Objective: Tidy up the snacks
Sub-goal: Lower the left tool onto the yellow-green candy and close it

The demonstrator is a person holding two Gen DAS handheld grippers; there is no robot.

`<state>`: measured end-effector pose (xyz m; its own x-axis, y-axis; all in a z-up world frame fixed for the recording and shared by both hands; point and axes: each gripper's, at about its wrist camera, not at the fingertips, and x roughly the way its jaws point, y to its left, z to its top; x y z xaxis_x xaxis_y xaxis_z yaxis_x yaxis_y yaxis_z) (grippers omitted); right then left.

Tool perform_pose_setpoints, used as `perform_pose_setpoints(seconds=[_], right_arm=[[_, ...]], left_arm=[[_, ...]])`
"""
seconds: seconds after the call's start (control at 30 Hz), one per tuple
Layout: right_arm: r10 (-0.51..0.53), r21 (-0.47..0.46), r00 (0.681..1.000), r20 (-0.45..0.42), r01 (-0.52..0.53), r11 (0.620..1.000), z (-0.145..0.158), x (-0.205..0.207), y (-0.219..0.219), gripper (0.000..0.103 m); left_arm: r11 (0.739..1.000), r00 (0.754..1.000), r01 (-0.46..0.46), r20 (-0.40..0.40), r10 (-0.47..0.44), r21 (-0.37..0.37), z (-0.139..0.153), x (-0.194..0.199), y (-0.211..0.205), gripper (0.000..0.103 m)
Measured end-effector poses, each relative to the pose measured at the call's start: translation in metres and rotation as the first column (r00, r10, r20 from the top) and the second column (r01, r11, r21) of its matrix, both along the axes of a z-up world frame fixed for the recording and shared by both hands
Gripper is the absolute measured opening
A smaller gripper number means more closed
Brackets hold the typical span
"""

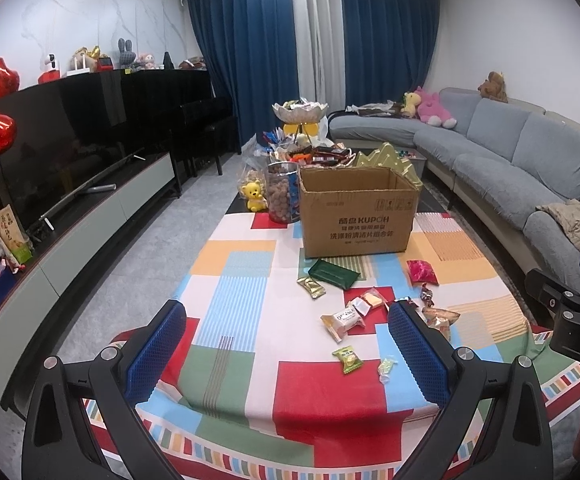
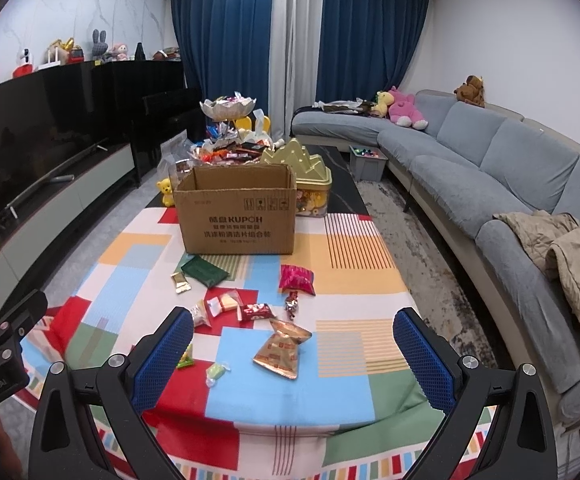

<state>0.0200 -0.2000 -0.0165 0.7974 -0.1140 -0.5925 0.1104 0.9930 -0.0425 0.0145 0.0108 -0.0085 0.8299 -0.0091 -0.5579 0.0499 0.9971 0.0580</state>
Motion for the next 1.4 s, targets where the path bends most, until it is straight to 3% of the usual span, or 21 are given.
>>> perform_pose_setpoints(seconds=[0.4,0.87,1.13,1.27,1.4], right_arm=[[0.004,-0.001,0.999,-0.054,-0.004,1.0,-0.012,0.024,-0.004,0.101],[0.068,0.043,0.981,-0.181,-0.062,0.997,-0.046,0.056,-0.001,0.101],[0.131,0.051,0.961,-0.246,-0.122,0.991,-0.065,0.07,0.012,0.101],[0.161,0.048,0.947,-0.277,-0.154,0.987,-0.076,0.076,0.019,0.093],[0.197,0.053,0.931,-0.306,-0.19,0.98,-0.088,0.08,0.026,0.093]], left_arm=[[1.0,0.999,0.012,-0.052,-0.01,0.029,-0.007,0.028,-0.013,0.103],[0.995,0.983,0.068,-0.175,-0.055,0.073,-0.042,0.061,-0.026,0.102],[0.99,0.962,0.113,-0.258,-0.089,0.082,-0.064,0.077,-0.03,0.098],[0.98,0.94,0.171,-0.314,-0.131,0.101,-0.081,0.085,-0.035,0.095],[0.961,0.914,0.248,-0.359,-0.189,0.125,-0.096,0.089,-0.041,0.092]])
